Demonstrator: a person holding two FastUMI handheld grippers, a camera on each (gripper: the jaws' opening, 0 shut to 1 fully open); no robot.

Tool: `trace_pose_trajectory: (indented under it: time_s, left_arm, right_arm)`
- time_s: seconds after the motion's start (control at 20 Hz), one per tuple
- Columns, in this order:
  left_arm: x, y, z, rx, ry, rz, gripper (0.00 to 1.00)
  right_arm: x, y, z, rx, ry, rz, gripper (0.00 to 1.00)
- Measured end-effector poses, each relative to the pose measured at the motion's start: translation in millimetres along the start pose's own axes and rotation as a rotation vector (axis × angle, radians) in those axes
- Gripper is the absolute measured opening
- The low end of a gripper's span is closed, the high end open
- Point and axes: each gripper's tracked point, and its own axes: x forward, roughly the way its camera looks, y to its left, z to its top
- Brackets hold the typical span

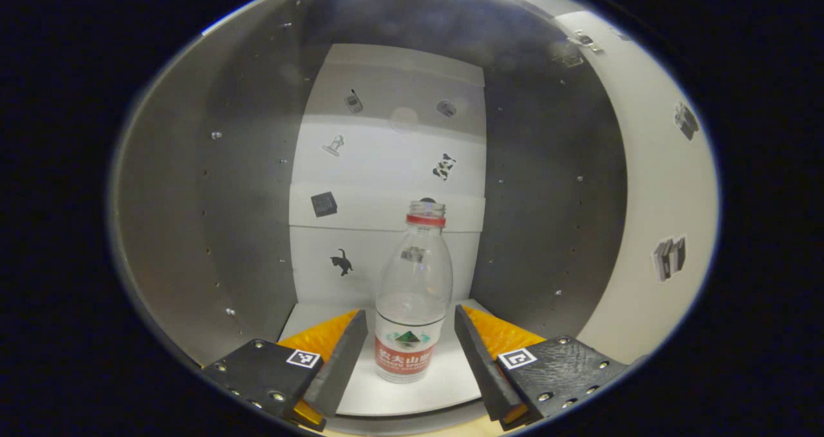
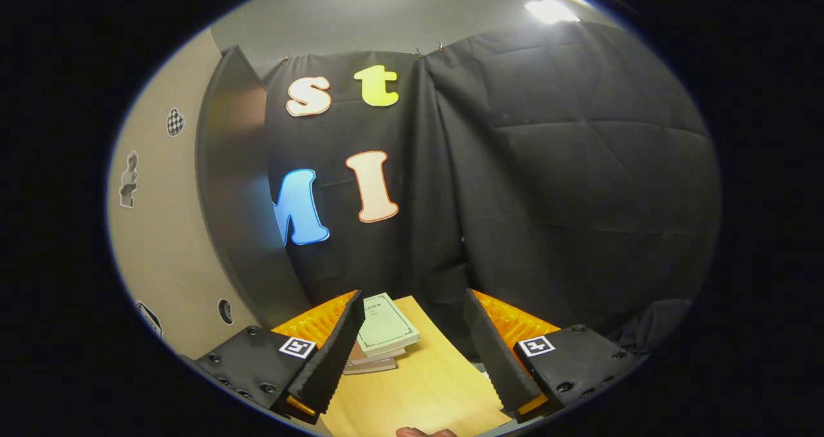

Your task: Open the cabinet door with the right hand, grasp the bottle in the cabinet with the left hand and place it on the coaster, then close the cabinet door with the right hand.

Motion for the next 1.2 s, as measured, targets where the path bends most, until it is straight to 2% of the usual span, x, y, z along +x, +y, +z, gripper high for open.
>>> trace_pose_trajectory:
  time_s: [0.1,0.45,0.65,0.75,0.85,0.9,1.0,1.2]
  left_arm:
    - [9.2,-6.7,-3.3,-0.016,0.006,-0.022,0.82]
    - [32.3,-7.9,-6.1,-0.008,0.009,-0.029,0.84]
    - [36.4,-6.6,-9.5,-0.034,0.017,-0.037,0.84]
    - [36.6,-5.9,-9.0,-0.042,0.015,-0.042,0.82]
    - [34.9,-5.3,-9.1,-0.041,0.021,-0.045,0.84]
    - [34.6,-4.8,-9.1,-0.033,0.024,-0.038,0.84]
    - [34.4,-3.8,-11.8,-0.016,0.035,-0.030,0.75]
    - [26.2,-11.4,-7.4,-0.070,0.023,-0.076,0.72]
  right_arm:
    - [3.6,-2.8,-2.1,-0.008,0.007,-0.009,0.98]
    - [8.9,-8.4,-4.6,-0.003,0.018,-0.032,0.98]
    - [7.4,-11.2,-6.6,-0.003,0.020,-0.042,0.98]
    - [7.8,-12.5,-7.5,-0.001,0.022,-0.047,0.98]
    - [8.4,-13.5,-8.8,0.004,0.024,-0.050,0.98]
    - [8.1,-13.2,-8.9,0.009,0.025,-0.049,0.98]
    - [8.4,-11.2,-8.8,0.014,0.024,-0.043,0.98]
    - [3.5,-10.1,-11.5,0.005,0.020,-0.042,0.98]
